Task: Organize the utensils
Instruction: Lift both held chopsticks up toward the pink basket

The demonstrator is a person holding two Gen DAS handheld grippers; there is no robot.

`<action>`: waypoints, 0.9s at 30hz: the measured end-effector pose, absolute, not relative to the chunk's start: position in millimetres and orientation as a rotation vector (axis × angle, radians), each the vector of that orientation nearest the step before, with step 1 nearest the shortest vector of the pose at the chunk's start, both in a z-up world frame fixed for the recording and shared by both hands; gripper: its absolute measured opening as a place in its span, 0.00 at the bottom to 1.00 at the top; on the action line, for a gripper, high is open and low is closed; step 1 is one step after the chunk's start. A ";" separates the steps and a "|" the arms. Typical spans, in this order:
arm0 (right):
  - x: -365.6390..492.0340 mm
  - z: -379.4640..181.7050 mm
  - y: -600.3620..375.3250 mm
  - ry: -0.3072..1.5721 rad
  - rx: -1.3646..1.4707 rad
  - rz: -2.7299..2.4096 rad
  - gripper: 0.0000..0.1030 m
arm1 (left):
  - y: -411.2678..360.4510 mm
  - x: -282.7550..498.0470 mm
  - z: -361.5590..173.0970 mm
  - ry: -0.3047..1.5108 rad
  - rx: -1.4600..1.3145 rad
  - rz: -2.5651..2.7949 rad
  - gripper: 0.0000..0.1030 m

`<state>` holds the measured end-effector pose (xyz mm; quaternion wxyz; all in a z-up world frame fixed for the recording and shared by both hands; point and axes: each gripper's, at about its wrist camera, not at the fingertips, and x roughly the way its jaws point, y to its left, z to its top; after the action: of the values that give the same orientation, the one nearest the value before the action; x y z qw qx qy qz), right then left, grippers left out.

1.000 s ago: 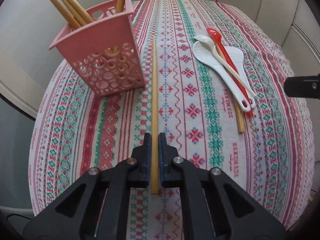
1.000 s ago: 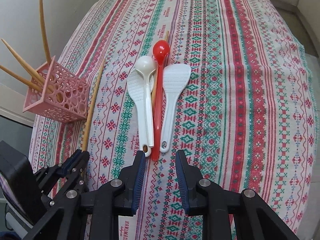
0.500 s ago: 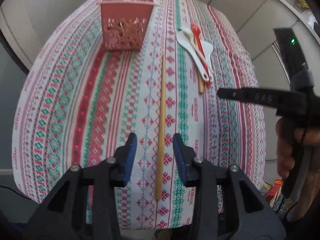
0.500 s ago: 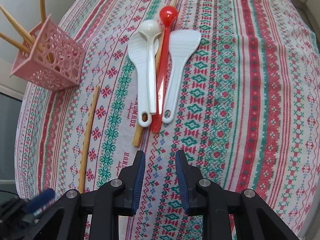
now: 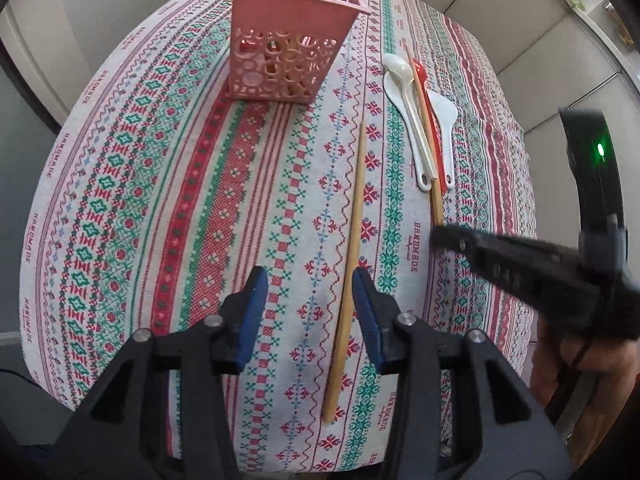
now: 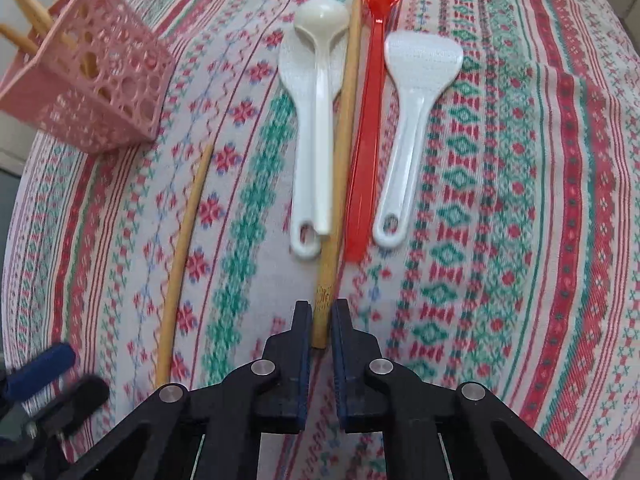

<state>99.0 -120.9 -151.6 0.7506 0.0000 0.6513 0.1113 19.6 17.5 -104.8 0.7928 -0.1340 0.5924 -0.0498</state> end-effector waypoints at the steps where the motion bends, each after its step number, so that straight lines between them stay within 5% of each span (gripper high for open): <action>1: 88.6 -152.2 -124.2 1.454 -0.016 0.261 0.07 | 20.2 17.4 -103.1 1.273 -0.296 -0.112 0.44; 7: 29.4 -164.5 -146.4 1.634 -0.097 0.338 0.11 | 13.4 20.4 -105.3 1.297 -0.270 -0.122 0.44; 13: 46.6 -133.7 -164.0 1.453 0.007 0.270 0.37 | -14.0 45.4 -119.2 1.314 -0.190 -0.122 0.44; 21: 85.3 -129.0 -147.5 1.423 0.039 0.265 0.37 | -54.8 76.2 -136.1 1.280 0.060 -0.108 0.44; 24: 94.2 -137.3 -134.9 1.422 0.020 0.264 0.37 | -71.3 74.1 -136.5 1.243 0.116 -0.162 0.08; 27: 107.4 -148.3 -127.0 1.418 0.012 0.257 0.37 | -65.4 78.6 -133.7 1.267 0.047 -0.186 0.07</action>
<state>107.4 -127.0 -148.3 0.7515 0.0057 0.6491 0.1178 78.6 -65.4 -133.7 0.8018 0.0221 0.5909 -0.0867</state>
